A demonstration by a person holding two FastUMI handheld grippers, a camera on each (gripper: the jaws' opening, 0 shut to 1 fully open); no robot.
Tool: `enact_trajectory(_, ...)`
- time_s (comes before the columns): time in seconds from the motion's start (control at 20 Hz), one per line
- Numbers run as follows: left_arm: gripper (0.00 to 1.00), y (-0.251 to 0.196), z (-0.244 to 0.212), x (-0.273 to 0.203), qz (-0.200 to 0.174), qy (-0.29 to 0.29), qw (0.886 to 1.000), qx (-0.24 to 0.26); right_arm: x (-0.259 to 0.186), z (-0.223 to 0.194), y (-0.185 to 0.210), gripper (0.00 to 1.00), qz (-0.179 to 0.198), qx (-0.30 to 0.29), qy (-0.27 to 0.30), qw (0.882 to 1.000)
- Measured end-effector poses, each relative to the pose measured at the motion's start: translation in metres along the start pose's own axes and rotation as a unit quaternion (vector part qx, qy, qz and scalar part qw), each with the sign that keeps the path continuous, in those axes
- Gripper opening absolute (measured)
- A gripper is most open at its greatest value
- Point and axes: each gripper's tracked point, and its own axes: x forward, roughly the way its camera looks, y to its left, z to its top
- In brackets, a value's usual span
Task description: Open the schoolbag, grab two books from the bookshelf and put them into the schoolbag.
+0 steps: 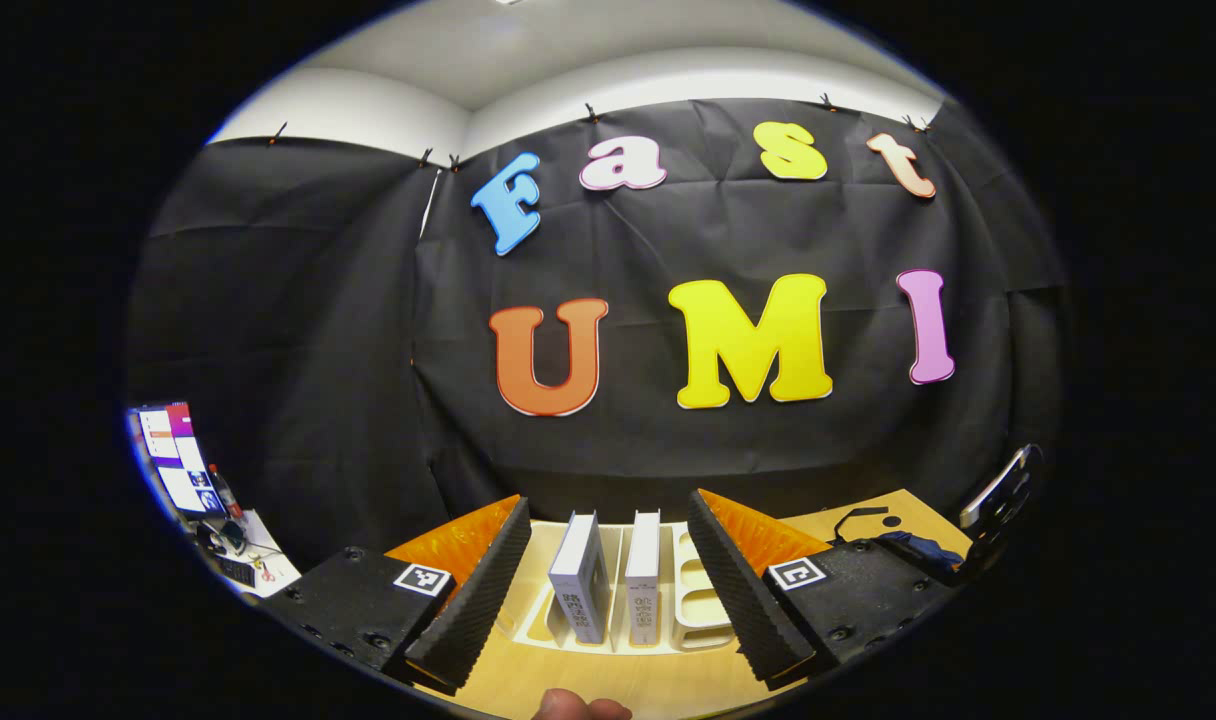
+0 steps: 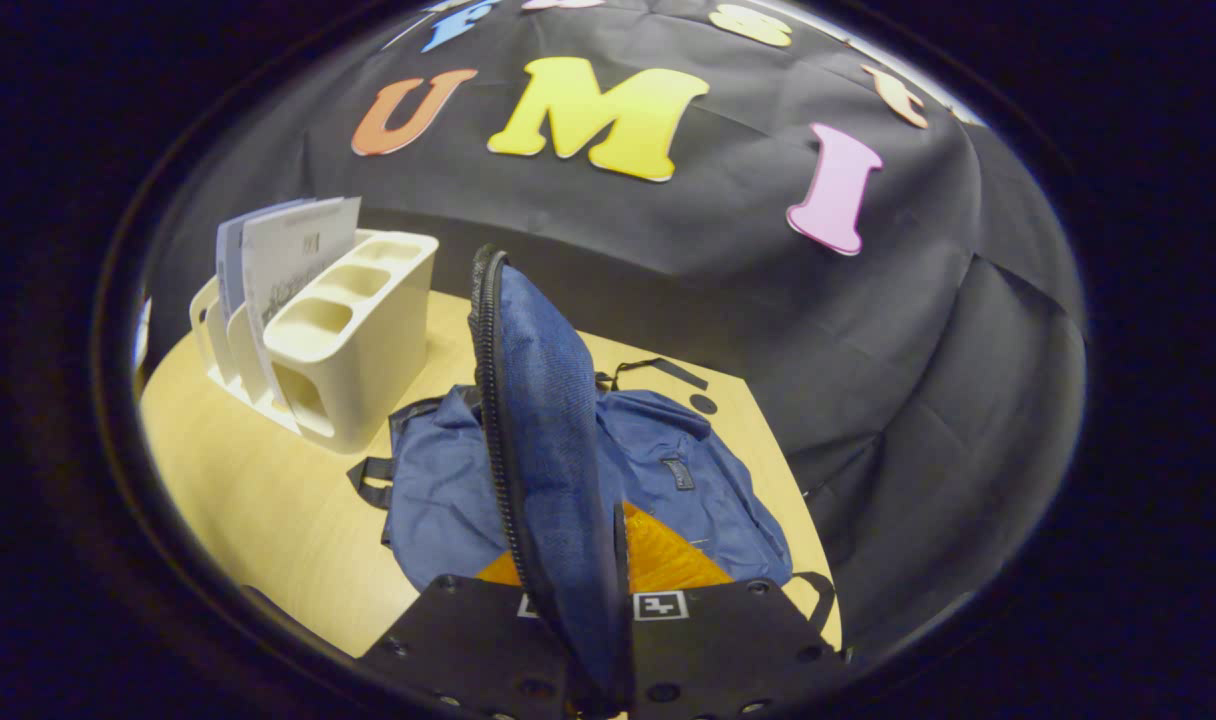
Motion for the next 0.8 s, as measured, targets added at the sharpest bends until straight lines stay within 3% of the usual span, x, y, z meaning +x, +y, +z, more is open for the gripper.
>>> enact_trajectory(0.25, 0.99, -0.023, -0.015, 0.027, -0.012, 0.055, 0.998, -0.036, -0.008, 0.012, -0.046, 0.03, 0.064, 0.067, 0.002, 0.996)
enact_trajectory(0.55, 0.99, -0.008, -0.03, 0.066, -0.02, 0.134, 0.99, -0.035, -0.013, 0.02, -0.082, 0.03, 0.101, 0.082, 0.009, 0.991)
enact_trajectory(0.8, 0.99, -0.011, -0.063, 0.108, -0.067, 0.251, 0.965, -0.032, -0.007, 0.024, -0.092, 0.03, 0.118, 0.103, 0.021, 0.987)
